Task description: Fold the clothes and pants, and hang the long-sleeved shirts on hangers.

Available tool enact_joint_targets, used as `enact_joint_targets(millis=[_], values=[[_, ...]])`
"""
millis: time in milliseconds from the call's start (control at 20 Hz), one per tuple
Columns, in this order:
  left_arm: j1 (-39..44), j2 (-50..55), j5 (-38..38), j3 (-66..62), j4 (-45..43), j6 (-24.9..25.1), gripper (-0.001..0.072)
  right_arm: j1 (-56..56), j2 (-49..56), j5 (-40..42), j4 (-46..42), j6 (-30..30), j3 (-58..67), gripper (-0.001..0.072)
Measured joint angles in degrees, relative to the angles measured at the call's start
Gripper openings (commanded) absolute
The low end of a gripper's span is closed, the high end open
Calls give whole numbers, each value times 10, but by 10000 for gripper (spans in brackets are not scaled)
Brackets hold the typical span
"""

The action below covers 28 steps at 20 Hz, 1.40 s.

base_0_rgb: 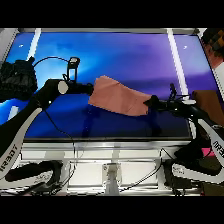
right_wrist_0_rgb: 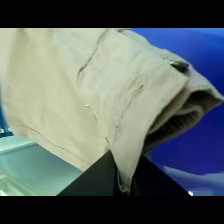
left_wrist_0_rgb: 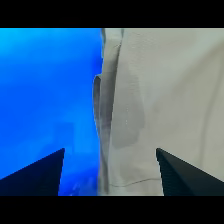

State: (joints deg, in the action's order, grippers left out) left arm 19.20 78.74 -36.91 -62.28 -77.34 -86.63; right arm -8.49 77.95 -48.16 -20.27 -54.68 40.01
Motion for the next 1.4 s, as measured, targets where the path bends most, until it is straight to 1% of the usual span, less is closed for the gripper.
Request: enact_joint_targets(millis=[150, 250, 350, 550, 700, 800, 950, 1050, 1250, 1400], values=[[0, -1, 0, 0, 0, 0, 659, 0, -6, 1, -19, 16, 55, 19], [0, -4, 0, 0, 0, 0, 659, 0, -15, 10, -67, 4, 105, 19], [0, -7, 3, 0, 0, 0, 659, -2, -26, 26, -138, -36, 156, 19], [0, -18, 19, -1, -2, 0, 659, -36, -50, 48, -316, -153, 257, 18], [0, -28, 28, -2, -2, 0, 659, -98, -65, 39, -421, -232, 314, 18], [0, -35, 31, -2, -2, 0, 659, -157, -76, 22, -474, -269, 339, 18], [0, -45, 34, -2, -4, 0, 659, -263, -92, -17, -525, -298, 357, 18], [0, -50, 39, -2, -4, 0, 659, -332, -98, -59, -544, -308, 362, 18], [0, -53, 57, -3, -6, 0, 659, -437, -101, -177, -599, -353, 364, 18], [0, -54, 62, -3, -6, 0, 659, -473, -100, -269, -650, -382, 354, 18]])
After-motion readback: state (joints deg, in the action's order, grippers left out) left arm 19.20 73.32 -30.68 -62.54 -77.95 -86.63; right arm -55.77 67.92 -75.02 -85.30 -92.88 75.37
